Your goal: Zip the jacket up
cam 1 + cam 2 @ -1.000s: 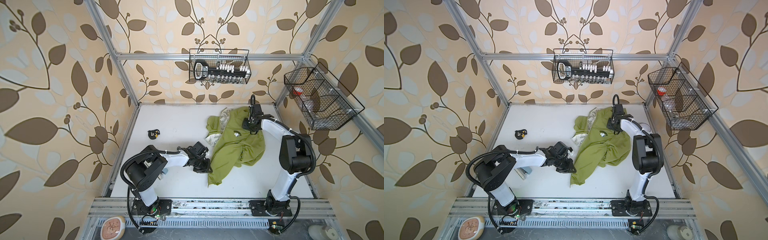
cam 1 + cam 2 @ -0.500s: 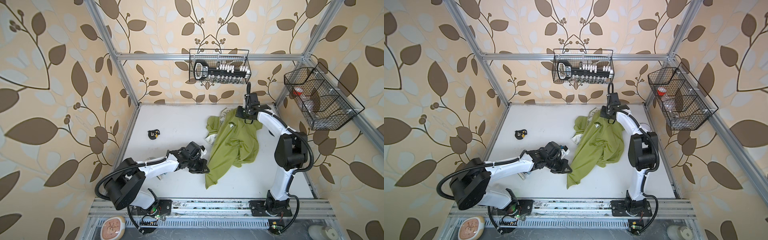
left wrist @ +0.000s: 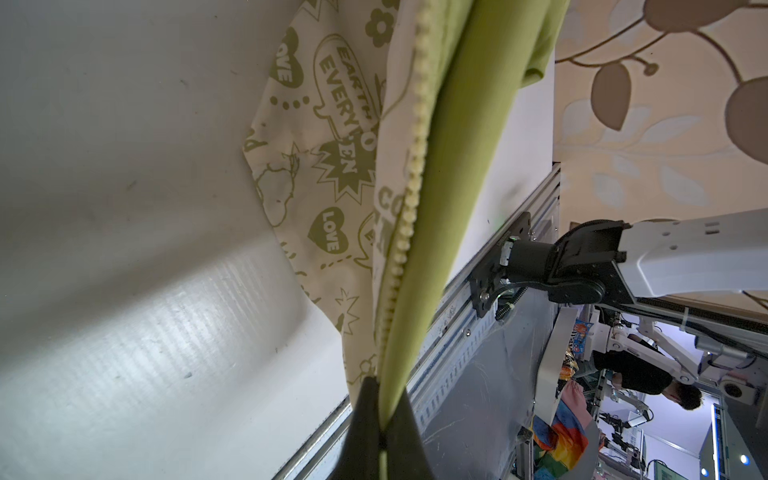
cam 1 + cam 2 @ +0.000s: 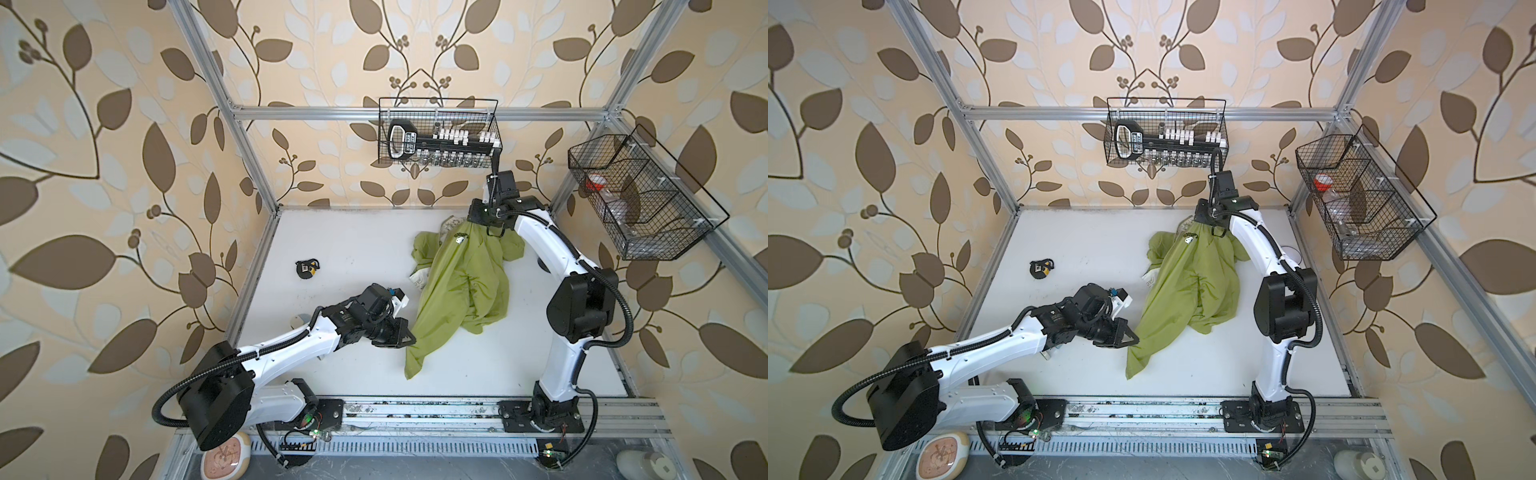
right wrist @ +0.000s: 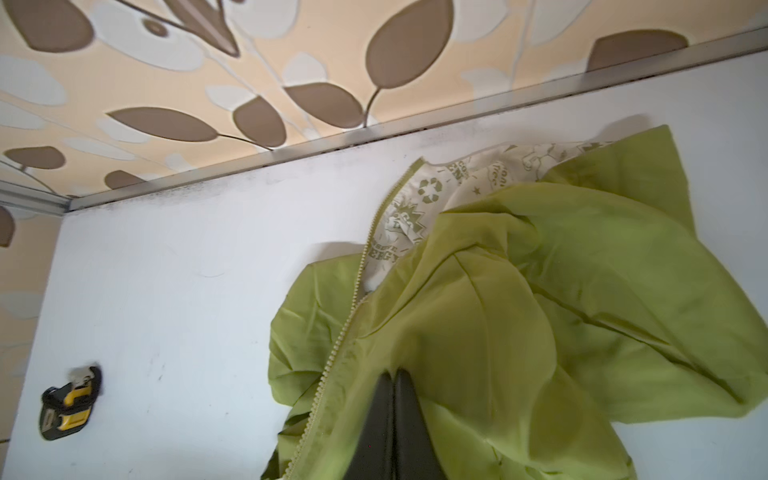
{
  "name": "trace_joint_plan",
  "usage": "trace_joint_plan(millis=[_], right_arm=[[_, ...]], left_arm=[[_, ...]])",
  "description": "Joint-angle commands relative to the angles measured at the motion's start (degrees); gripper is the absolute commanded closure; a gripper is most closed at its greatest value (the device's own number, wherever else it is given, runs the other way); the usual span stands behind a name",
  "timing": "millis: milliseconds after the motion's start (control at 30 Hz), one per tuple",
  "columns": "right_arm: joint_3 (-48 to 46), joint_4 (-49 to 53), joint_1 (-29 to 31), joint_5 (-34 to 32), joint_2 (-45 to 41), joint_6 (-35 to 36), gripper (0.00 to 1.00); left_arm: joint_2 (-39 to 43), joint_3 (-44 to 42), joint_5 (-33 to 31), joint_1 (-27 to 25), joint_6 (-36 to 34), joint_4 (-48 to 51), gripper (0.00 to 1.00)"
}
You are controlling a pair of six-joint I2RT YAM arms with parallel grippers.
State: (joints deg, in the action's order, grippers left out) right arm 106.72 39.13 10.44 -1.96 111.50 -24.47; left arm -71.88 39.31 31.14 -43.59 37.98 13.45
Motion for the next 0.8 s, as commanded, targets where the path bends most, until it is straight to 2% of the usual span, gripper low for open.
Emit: trace_joint_plan(millis=[0, 33, 133, 233, 300, 400, 467, 567, 700, 767], right_arm=[[-2.1, 2.1, -3.2, -6.0, -1.1, 0.4, 1.00], [-3.4, 1.9, -4.1, -6.6, -1.7, 0.3, 1.00], [-8.4, -0.1, -6.6, -7.7, -4.2, -0.1, 1.00], [-12.3, -1.6, -9.4, -7.8, -6.6, -0.5, 1.00], [-14.5, -2.3, -10.9, -7.6, -7.8, -0.7, 0.97], [-17.9, -4.3, -12.7, -6.2, -10.0, -1.5, 0.74], [-20.1, -6.2, -12.6, -5.7, -12.0, -1.7, 0.58], [-22.0, -8.1, -11.3, -5.0, -14.8, -1.7, 0.39], [-22.8, -9.0, -9.7, -2.4, -15.4, -1.0, 0.26], [-23.2, -8.6, -9.1, -1.9, -14.5, -0.6, 0.23]], left_arm=[[-3.0, 3.6, 0.5, -0.9, 0.2, -0.5, 0.80], [-4.1, 4.4, 0.5, -0.9, 0.1, -1.0, 0.75], [-6.7, 6.4, 1.1, -1.3, -0.2, -1.8, 0.48], [-8.4, 7.8, 0.8, -2.1, -1.0, -1.1, 0.35], [-8.9, 8.5, 0.2, -2.3, -1.5, -0.3, 0.34], [-8.9, 10.7, -3.2, -2.3, -3.4, 3.5, 0.33], [-9.3, 13.9, -8.3, -2.3, -5.6, 8.7, 0.28], [-12.5, 18.4, -14.7, -2.3, -8.1, 14.5, 0.24], [-17.3, 21.5, -15.9, -3.3, -9.6, 16.6, 0.27], [-18.8, 22.8, -17.7, -6.6, -10.5, 17.3, 0.27]])
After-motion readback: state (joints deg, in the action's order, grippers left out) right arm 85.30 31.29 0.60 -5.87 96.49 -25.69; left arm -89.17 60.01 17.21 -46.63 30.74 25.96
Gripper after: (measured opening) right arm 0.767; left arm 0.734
